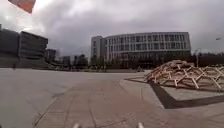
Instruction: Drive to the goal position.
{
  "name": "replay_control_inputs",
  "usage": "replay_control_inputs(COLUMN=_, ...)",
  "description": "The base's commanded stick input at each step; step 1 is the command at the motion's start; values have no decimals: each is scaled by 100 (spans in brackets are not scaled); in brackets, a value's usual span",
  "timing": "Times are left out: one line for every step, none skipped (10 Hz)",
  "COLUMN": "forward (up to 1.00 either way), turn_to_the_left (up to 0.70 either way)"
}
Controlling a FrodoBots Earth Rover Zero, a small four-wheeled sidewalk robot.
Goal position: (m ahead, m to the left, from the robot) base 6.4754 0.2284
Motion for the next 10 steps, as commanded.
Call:
replay_control_inputs(forward=45, turn_to_the_left=0)
replay_control_inputs(forward=45, turn_to_the_left=0)
replay_control_inputs(forward=45, turn_to_the_left=0)
replay_control_inputs(forward=45, turn_to_the_left=0)
replay_control_inputs(forward=45, turn_to_the_left=0)
replay_control_inputs(forward=45, turn_to_the_left=0)
replay_control_inputs(forward=45, turn_to_the_left=0)
replay_control_inputs(forward=45, turn_to_the_left=0)
replay_control_inputs(forward=45, turn_to_the_left=0)
replay_control_inputs(forward=45, turn_to_the_left=0)
